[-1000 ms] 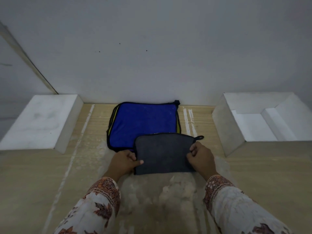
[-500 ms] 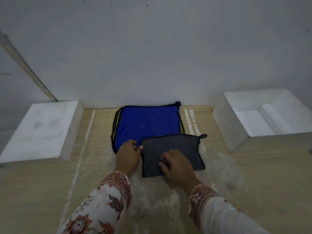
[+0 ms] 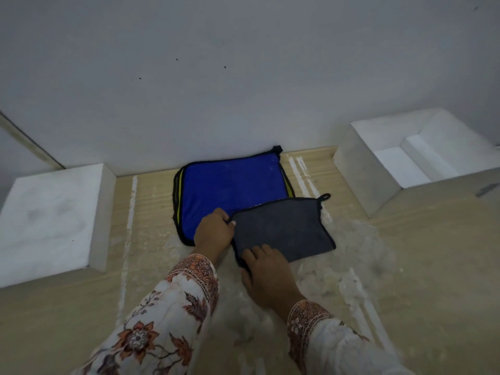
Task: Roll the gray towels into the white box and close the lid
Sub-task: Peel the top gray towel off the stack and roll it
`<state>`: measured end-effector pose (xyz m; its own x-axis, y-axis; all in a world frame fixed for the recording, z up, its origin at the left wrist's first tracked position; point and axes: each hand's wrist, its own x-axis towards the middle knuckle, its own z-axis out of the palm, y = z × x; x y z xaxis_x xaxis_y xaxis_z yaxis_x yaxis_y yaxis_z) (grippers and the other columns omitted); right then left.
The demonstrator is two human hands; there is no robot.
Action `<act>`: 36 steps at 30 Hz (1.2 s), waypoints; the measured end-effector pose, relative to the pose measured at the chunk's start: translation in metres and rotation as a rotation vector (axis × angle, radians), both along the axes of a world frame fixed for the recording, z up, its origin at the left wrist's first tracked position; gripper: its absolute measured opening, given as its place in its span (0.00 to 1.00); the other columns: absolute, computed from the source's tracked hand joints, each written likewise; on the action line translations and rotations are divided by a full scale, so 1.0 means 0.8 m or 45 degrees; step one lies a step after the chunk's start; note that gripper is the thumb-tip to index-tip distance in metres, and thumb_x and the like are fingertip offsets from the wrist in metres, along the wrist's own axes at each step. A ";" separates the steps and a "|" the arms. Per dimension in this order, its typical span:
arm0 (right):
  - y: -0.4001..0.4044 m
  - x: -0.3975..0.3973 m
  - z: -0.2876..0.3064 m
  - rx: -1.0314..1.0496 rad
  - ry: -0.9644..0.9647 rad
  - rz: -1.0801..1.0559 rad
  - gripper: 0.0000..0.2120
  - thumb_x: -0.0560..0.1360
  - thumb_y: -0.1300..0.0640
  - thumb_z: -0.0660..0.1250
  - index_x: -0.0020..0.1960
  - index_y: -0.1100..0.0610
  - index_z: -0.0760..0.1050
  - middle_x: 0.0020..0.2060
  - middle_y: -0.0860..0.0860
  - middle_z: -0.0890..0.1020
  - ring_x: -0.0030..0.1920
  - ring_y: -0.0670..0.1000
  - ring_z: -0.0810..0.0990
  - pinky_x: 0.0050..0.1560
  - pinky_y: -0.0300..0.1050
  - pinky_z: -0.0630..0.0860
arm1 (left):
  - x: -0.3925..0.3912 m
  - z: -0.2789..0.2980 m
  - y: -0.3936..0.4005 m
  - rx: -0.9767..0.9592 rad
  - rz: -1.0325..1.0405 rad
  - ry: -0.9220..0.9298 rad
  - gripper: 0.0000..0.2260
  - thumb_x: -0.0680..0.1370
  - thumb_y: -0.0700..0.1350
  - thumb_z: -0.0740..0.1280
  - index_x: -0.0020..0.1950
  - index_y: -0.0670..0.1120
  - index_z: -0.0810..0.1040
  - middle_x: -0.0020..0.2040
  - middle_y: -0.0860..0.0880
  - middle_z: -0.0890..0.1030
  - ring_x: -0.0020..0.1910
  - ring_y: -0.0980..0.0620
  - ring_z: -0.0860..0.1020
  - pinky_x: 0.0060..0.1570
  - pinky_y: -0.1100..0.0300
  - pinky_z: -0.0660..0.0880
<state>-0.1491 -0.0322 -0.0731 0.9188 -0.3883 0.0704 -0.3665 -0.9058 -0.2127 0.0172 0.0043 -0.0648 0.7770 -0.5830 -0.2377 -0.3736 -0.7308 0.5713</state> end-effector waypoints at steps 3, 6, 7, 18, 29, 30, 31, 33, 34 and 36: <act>0.005 -0.002 -0.002 -0.022 -0.049 -0.022 0.12 0.70 0.52 0.67 0.52 0.53 0.77 0.37 0.50 0.80 0.37 0.53 0.78 0.33 0.47 0.74 | 0.012 -0.001 0.001 -0.046 0.021 0.023 0.08 0.75 0.48 0.69 0.47 0.47 0.71 0.45 0.46 0.79 0.44 0.48 0.77 0.41 0.57 0.71; 0.008 -0.003 -0.002 -0.083 -0.044 0.007 0.15 0.68 0.53 0.71 0.54 0.53 0.78 0.36 0.51 0.79 0.34 0.54 0.77 0.31 0.45 0.73 | 0.024 -0.001 0.000 -0.122 0.080 0.133 0.11 0.73 0.48 0.72 0.47 0.47 0.72 0.43 0.47 0.79 0.42 0.48 0.77 0.41 0.58 0.71; 0.008 -0.004 -0.001 -0.063 -0.051 -0.002 0.12 0.67 0.54 0.72 0.51 0.53 0.78 0.36 0.51 0.78 0.34 0.54 0.78 0.32 0.45 0.73 | 0.026 0.000 -0.002 -0.153 0.102 0.179 0.11 0.73 0.47 0.72 0.47 0.47 0.72 0.42 0.47 0.79 0.41 0.48 0.78 0.41 0.57 0.73; -0.018 -0.033 0.004 0.621 -0.404 -0.627 0.10 0.78 0.53 0.64 0.58 0.49 0.70 0.38 0.47 0.80 0.35 0.48 0.78 0.28 0.32 0.61 | 0.012 0.025 -0.043 -0.444 0.080 0.349 0.11 0.70 0.41 0.74 0.46 0.50 0.74 0.30 0.50 0.79 0.34 0.51 0.82 0.42 0.53 0.80; -0.043 -0.057 -0.004 0.629 -0.311 -0.911 0.07 0.74 0.54 0.65 0.47 0.49 0.67 0.31 0.46 0.73 0.29 0.46 0.71 0.28 0.41 0.66 | -0.027 0.016 -0.101 -0.335 -0.079 0.371 0.12 0.71 0.40 0.75 0.52 0.44 0.77 0.39 0.50 0.76 0.36 0.52 0.79 0.42 0.55 0.81; -0.044 -0.059 -0.004 0.629 -0.310 -0.906 0.08 0.74 0.54 0.65 0.48 0.49 0.66 0.30 0.46 0.73 0.29 0.46 0.72 0.30 0.44 0.69 | -0.029 0.015 -0.104 -0.303 -0.104 0.348 0.11 0.72 0.40 0.74 0.51 0.44 0.78 0.40 0.50 0.76 0.38 0.50 0.80 0.45 0.53 0.81; -0.044 -0.060 -0.004 0.624 -0.310 -0.900 0.08 0.74 0.53 0.65 0.48 0.49 0.66 0.30 0.46 0.73 0.29 0.46 0.73 0.33 0.46 0.71 | -0.029 0.014 -0.105 -0.277 -0.122 0.324 0.10 0.72 0.40 0.74 0.51 0.45 0.78 0.42 0.49 0.77 0.41 0.48 0.81 0.48 0.52 0.81; -0.045 -0.062 -0.004 0.610 -0.304 -0.890 0.09 0.74 0.53 0.65 0.48 0.49 0.65 0.31 0.46 0.74 0.32 0.49 0.74 0.38 0.47 0.73 | -0.029 0.012 -0.108 -0.247 -0.138 0.295 0.10 0.72 0.41 0.74 0.51 0.46 0.78 0.44 0.48 0.78 0.45 0.47 0.81 0.50 0.53 0.79; -0.045 -0.062 -0.004 0.597 -0.294 -0.885 0.08 0.75 0.53 0.65 0.47 0.50 0.64 0.32 0.47 0.75 0.33 0.50 0.75 0.39 0.48 0.72 | -0.029 0.011 -0.109 -0.234 -0.146 0.280 0.10 0.72 0.40 0.73 0.52 0.46 0.78 0.45 0.47 0.79 0.45 0.48 0.80 0.49 0.55 0.78; -0.046 -0.061 -0.005 0.571 -0.273 -0.885 0.08 0.76 0.52 0.64 0.45 0.51 0.64 0.31 0.48 0.74 0.33 0.51 0.74 0.39 0.48 0.71 | -0.029 0.010 -0.110 -0.205 -0.175 0.272 0.11 0.73 0.38 0.71 0.54 0.46 0.78 0.47 0.48 0.79 0.47 0.51 0.78 0.47 0.58 0.76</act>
<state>-0.1981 -0.0688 -0.0772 0.4459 -0.8916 -0.0793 -0.7185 -0.3036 -0.6258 -0.0060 -0.0836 -0.0568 0.6306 -0.7227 -0.2830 -0.3215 -0.5751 0.7523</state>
